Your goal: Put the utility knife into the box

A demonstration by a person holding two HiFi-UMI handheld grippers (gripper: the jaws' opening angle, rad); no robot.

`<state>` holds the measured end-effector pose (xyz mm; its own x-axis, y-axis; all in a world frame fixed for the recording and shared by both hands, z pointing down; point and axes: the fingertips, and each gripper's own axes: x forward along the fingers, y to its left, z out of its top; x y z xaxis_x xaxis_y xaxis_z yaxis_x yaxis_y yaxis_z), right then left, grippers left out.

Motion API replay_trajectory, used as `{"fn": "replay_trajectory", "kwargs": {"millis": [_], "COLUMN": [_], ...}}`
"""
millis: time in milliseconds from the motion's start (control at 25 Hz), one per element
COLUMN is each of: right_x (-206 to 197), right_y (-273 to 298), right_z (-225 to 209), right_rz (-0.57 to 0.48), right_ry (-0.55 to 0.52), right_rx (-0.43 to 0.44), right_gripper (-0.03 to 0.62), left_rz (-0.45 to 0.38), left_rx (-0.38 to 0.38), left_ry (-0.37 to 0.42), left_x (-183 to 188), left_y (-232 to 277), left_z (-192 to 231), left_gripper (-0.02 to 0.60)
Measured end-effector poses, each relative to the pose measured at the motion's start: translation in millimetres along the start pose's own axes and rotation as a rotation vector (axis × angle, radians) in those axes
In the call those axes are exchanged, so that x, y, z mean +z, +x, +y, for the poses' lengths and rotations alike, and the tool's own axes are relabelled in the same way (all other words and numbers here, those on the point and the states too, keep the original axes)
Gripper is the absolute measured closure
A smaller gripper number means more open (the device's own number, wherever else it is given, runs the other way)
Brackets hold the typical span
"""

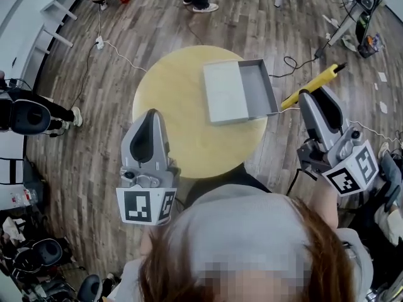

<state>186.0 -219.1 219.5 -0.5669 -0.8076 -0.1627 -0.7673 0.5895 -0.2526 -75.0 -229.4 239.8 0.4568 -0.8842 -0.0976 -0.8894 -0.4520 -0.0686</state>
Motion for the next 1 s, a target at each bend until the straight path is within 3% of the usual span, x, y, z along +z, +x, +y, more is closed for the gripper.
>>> {"fn": "replay_trajectory", "kwargs": {"millis": [560, 800, 1000], "right_x": [-24.6, -56.4, -105.3], "right_y": [22.5, 34.0, 40.8], "right_z": [-22.6, -37.8, -60.4], "right_rz": [0.121, 0.248, 0.428], "right_ry": [0.057, 0.076, 0.114], "right_rx": [-0.113, -0.142, -0.151], "right_gripper": [0.473, 0.473, 0.473], "left_rz": [-0.021, -0.013, -0.01], "left_rx": [-0.067, -0.049, -0.027], "left_ry": [0.004, -0.015, -0.032], "left_x": [2.9, -5.4, -11.3], "left_y": [31.0, 29.5, 26.7], "left_z": [15.4, 22.6, 29.9], "left_gripper": [0.588, 0.588, 0.588]}}
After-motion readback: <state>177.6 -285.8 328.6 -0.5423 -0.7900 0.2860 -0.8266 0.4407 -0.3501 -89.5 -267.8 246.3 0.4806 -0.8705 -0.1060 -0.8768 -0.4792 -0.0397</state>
